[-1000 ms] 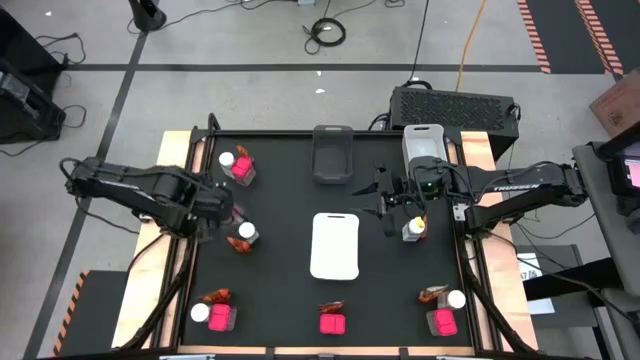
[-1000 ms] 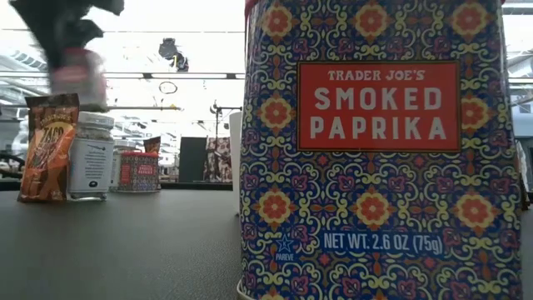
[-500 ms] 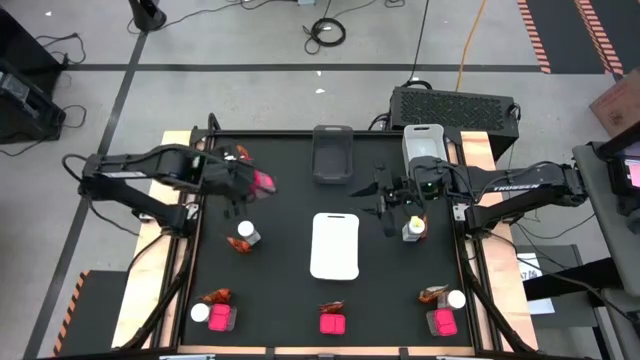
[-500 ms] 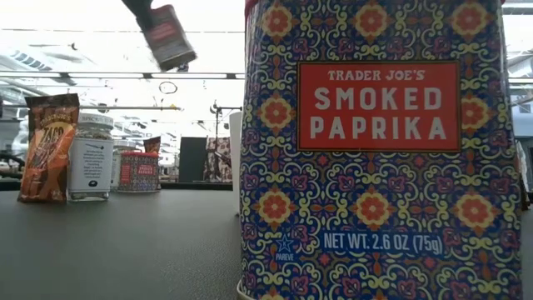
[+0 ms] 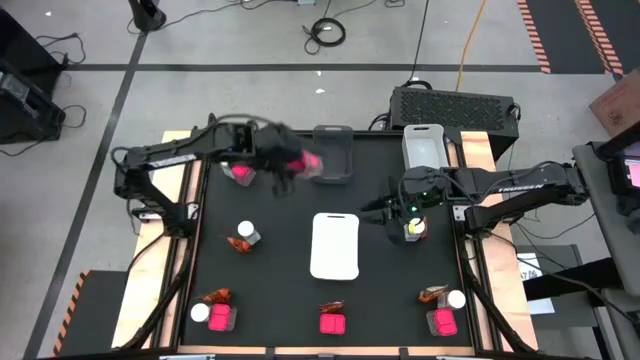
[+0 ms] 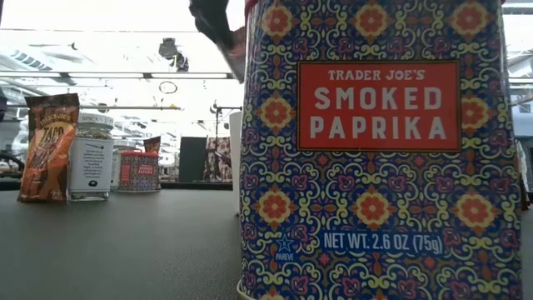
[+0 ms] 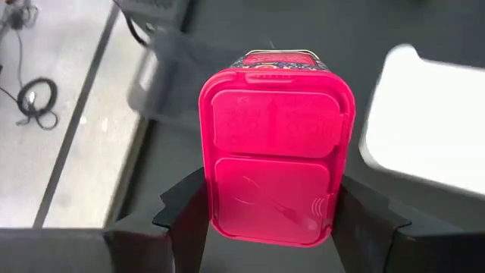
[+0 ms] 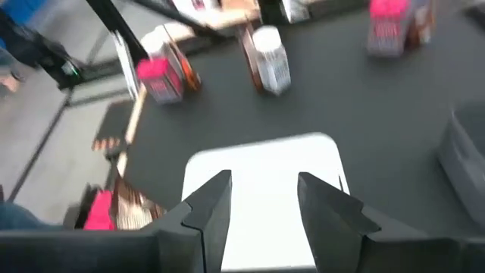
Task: Sort spices by type
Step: Put the red seasoning can into the black bin
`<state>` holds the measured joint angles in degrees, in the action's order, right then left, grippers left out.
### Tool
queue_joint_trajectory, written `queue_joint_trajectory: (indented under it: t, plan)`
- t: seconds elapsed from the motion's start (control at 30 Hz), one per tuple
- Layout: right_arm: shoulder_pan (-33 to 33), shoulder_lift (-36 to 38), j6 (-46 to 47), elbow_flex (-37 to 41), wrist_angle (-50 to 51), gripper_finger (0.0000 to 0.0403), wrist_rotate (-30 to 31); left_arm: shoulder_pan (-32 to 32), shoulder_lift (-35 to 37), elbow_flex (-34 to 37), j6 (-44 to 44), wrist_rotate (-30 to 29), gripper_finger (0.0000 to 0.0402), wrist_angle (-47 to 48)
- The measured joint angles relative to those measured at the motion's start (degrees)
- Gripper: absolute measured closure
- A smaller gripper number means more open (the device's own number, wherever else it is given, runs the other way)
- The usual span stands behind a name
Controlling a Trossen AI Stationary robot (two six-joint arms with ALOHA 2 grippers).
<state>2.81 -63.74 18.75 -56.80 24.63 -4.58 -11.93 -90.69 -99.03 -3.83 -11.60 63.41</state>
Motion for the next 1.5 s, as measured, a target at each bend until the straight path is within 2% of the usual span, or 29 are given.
queue_joint_trajectory:
  t: [0.23,0.57,0.73,0.9,1.03,1.5]
  plan:
    - [-0.1,1.6,0.3,0.0,5.1,0.0257,0.1,-8.5,-6.2,-2.2,-7.6,4.8,0.0180,-6.7]
    - [-0.1,1.5,0.7,0.0,5.3,0.0257,0.5,-13.8,-17.2,-4.4,-14.9,9.8,0.0180,-12.5]
    - [-0.1,1.5,1.2,0.0,5.2,0.0257,0.7,-14.8,-22.3,-4.4,-17.8,9.8,0.0180,-13.4]
    - [-0.1,1.5,1.2,0.0,5.2,0.0257,5.1,-16.7,-25.8,-4.4,-20.4,8.0,0.0180,-20.6]
    - [-0.1,1.5,1.8,0.0,4.9,0.0257,6.4,-17.8,-28.4,-4.4,-22.3,7.0,0.0180,-21.7]
    - [-0.1,1.5,6.3,0.0,3.8,0.0257,6.3,-21.8,-30.1,-4.3,-25.6,6.5,0.0180,-21.7]
